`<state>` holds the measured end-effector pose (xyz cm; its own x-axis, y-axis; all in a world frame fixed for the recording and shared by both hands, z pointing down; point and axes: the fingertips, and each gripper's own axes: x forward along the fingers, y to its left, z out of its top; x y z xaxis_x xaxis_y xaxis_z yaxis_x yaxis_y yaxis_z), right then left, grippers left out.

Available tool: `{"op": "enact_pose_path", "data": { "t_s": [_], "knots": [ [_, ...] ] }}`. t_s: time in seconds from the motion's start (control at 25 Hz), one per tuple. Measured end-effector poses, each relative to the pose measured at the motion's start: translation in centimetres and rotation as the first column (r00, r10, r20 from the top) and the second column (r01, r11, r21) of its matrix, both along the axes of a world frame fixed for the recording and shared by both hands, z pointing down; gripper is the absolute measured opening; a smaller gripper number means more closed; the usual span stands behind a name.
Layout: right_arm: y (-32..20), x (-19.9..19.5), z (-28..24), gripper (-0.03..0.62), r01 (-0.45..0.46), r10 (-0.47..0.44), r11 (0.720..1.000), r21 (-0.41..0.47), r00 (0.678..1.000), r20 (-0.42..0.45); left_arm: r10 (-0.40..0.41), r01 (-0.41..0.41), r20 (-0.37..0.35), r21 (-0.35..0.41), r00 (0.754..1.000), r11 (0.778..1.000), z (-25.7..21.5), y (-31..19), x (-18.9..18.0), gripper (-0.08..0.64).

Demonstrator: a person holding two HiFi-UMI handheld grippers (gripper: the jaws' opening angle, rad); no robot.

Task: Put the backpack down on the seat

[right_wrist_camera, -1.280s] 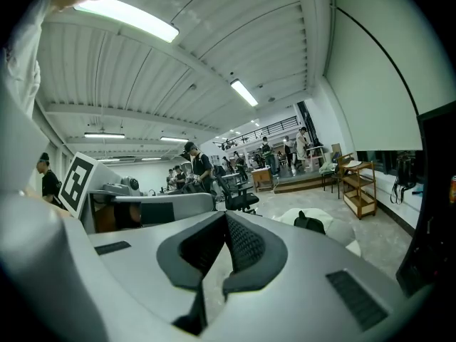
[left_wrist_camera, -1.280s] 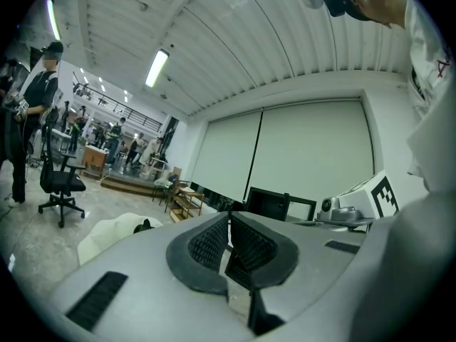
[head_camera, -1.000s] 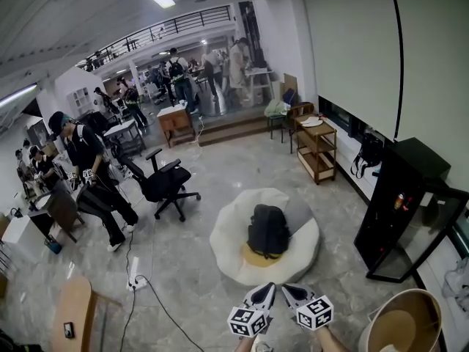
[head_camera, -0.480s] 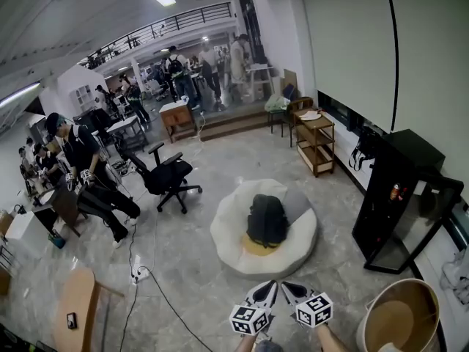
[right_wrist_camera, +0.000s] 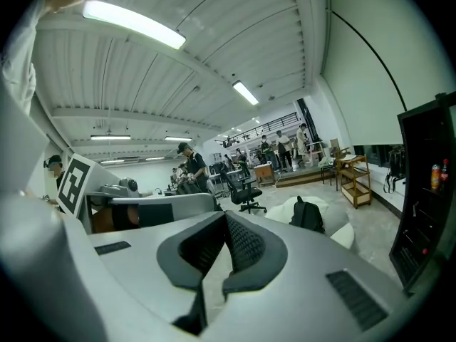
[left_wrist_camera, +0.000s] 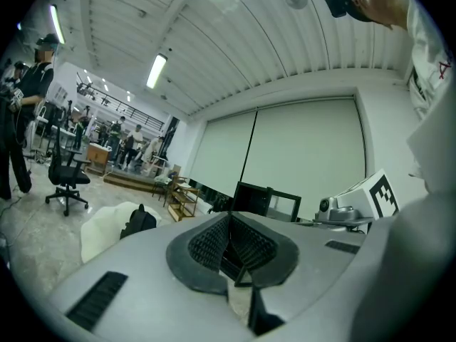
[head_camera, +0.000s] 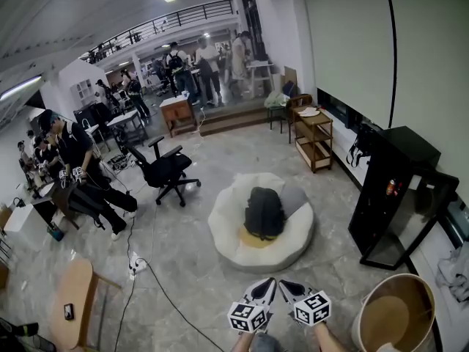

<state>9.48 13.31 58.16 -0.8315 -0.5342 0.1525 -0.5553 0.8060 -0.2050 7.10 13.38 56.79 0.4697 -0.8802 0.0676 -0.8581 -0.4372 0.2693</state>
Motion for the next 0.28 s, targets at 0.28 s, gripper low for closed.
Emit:
{"op": "enact_pose_path", "data": {
  "t_s": [0.28],
  "knots": [
    [0.58,1.21,0.20,0.028,-0.001,0.001,1.000,0.001,1.000,-0.005,0.002,-0.002,0.007,0.002,1.000,1.000,0.11,0.53,1.23,0.038]
  ]
}}
